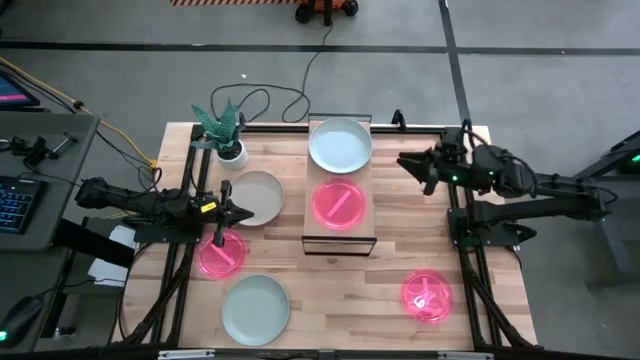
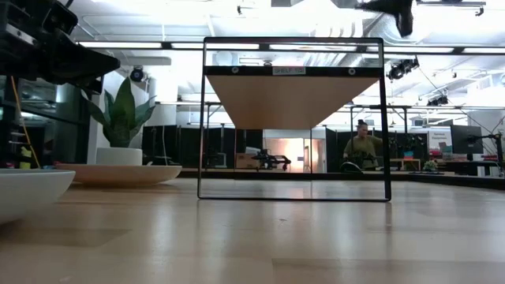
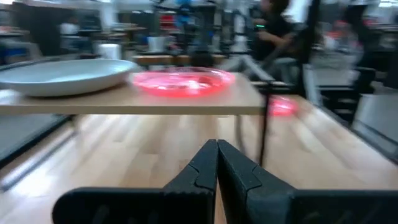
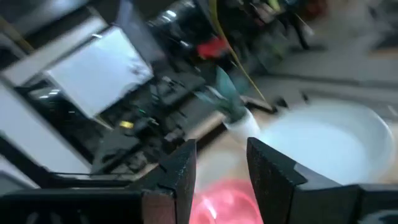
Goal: Place and stack plates onto a shelf
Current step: Stack the top pink plate on top of the pink plate on the shelf
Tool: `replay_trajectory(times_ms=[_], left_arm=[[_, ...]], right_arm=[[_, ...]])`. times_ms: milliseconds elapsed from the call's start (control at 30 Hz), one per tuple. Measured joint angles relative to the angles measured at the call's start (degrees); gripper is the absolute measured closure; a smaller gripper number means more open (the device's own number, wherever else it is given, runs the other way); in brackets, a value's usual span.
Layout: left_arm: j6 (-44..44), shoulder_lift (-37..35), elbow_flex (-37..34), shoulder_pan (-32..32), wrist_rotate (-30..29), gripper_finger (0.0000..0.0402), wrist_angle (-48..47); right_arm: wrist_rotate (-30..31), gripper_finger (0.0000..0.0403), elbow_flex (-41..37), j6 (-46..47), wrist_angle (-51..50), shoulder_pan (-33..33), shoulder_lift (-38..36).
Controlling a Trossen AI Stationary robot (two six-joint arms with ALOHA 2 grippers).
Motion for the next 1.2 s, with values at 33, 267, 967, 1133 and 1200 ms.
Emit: replay_trajectory(times_ms=[33, 267, 967, 1133, 1200], left_arm=[[-0.04, 0.0, 0.0, 0.0, -2.08, 0.0401, 0.39], [-4.47, -0.02, 0.01, 0.04, -7.25, 0.0401, 1.61], [-22.98, 3.7, 8.44, 1.64, -9.03, 0.04, 26.25], [-26.81, 17.5, 29.93, 1.99, 1.01, 0.0377, -14.18], [-26.85, 24.11, 38.18, 1.98, 5.56, 0.0357, -30.07]], right_arm=[[-0.02, 0.0277, 0.0, -1.27, 1.91, 0.0, 0.11], [-0.09, 0.0277, 0.0, -2.29, 5.28, 0.0, 0.64], [0.24, 0.0277, 0.0, -2.04, 5.37, 0.0, 1.31], [0.45, 0.0277, 0.0, -1.02, 5.37, 0.0, 1.29], [0.44, 0.0277, 0.0, -1.0, 5.36, 0.0, 1.29]])
